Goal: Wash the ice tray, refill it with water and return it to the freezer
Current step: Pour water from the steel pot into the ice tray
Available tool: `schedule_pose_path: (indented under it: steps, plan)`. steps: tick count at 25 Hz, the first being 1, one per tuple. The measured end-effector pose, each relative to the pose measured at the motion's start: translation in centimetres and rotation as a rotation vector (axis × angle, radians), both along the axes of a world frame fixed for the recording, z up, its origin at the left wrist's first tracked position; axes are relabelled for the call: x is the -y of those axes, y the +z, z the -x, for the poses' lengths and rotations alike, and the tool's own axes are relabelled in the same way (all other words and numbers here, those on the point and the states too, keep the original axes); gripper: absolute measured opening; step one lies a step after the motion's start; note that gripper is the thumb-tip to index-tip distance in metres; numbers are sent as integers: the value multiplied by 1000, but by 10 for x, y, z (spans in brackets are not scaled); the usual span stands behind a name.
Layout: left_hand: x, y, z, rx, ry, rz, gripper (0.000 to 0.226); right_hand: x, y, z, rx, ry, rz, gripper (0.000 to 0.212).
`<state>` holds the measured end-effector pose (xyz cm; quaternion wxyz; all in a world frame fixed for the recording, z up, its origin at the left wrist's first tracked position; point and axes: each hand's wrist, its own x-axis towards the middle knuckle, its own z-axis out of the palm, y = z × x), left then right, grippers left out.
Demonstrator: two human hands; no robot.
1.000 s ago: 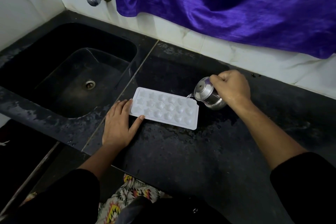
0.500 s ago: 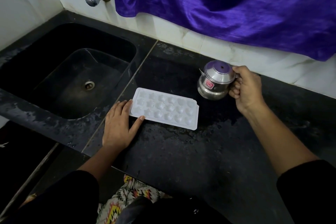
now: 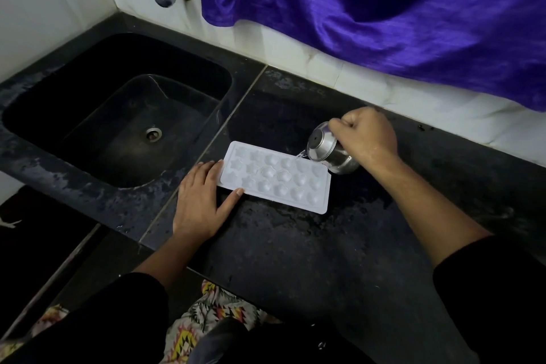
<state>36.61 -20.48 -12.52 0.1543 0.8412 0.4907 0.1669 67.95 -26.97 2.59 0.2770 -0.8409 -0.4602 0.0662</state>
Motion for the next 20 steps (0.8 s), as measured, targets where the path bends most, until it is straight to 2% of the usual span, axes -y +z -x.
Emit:
schedule_pose_path:
  steps: [2, 4, 7, 10, 14, 17, 20]
  plan:
    - [0, 0, 0, 2, 2, 1, 81, -3, 2, 3, 59, 10, 1, 40]
    - [0, 0, 0, 1, 5, 2, 82, -3, 1, -1, 23, 3, -2, 42]
    - [0, 0, 0, -4, 8, 5, 83, 4, -2, -17, -313, -60, -132, 43]
    - [0, 0, -1, 1, 9, 8, 82, 15, 0, -20, -688, -171, -294, 32]
    - [1, 0, -1, 3, 7, 6, 81, 17, 11, -16, -975, -189, -474, 35]
    - [1, 1, -1, 3, 5, 4, 81, 5, 17, -10, -904, -167, -471, 35]
    - [1, 1, -1, 4, 8, 3, 81, -10, 15, -3, -615, -53, -360, 35]
